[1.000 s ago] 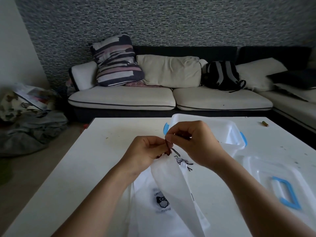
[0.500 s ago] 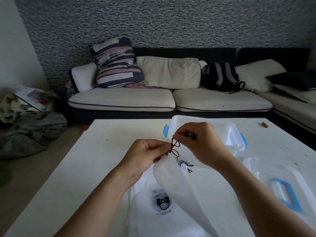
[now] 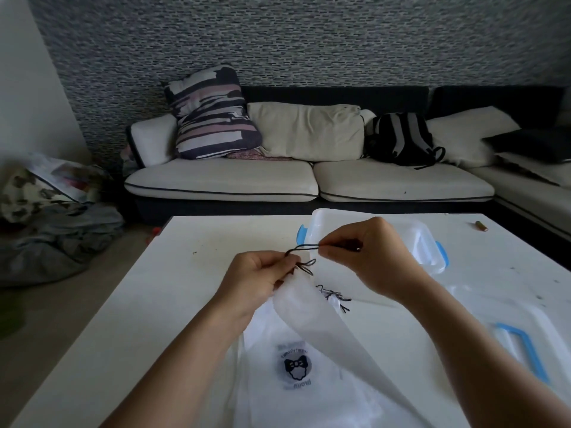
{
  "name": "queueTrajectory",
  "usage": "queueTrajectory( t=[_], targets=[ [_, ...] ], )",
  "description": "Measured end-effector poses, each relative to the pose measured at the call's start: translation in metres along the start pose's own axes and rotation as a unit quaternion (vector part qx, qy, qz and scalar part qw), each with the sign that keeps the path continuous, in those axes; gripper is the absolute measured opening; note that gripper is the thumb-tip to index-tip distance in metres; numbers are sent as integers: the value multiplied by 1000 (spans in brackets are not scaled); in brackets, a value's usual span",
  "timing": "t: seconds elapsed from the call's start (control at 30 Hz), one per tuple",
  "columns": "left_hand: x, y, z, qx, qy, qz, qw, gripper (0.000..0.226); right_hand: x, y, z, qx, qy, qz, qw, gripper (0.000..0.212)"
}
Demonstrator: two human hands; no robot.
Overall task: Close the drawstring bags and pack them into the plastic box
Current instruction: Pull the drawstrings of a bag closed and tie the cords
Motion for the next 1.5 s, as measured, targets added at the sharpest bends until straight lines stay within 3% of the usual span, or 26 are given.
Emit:
queueTrajectory(
  t=[0.17,0.37,0.67,1.0,1.33,1.5],
  targets=[
    [6,6,-15,-32,42,34,998,10,1,19,-13,-9,-19,61,998,12],
    [4,8,-6,-21,22,43,999,12,-9,13,20,85,-68,83,991,17],
    [-2,5,9,-17,13,33,999,17,-13,10,34,155,-12,94,983,12],
    [-6,8,15,-17,-12,55,998,16,-12,14,33,118,33,116,986,18],
    [-3,0,9,-111,61,33,991,9,-13,8,30,172,-64,105,977,10],
    [-2,8,9,-90,63,75,991,8,-11,15,26,192,-74,136,969,20]
  ],
)
Point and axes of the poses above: each hand's wrist, its own x-axis towards the middle knuckle, its own z-axis out of the palm, y = z × x, the point moved 7 cm from there along x, towards the middle knuckle, and after that the axes turned 9 degrees about z, right-handed, at the moved point
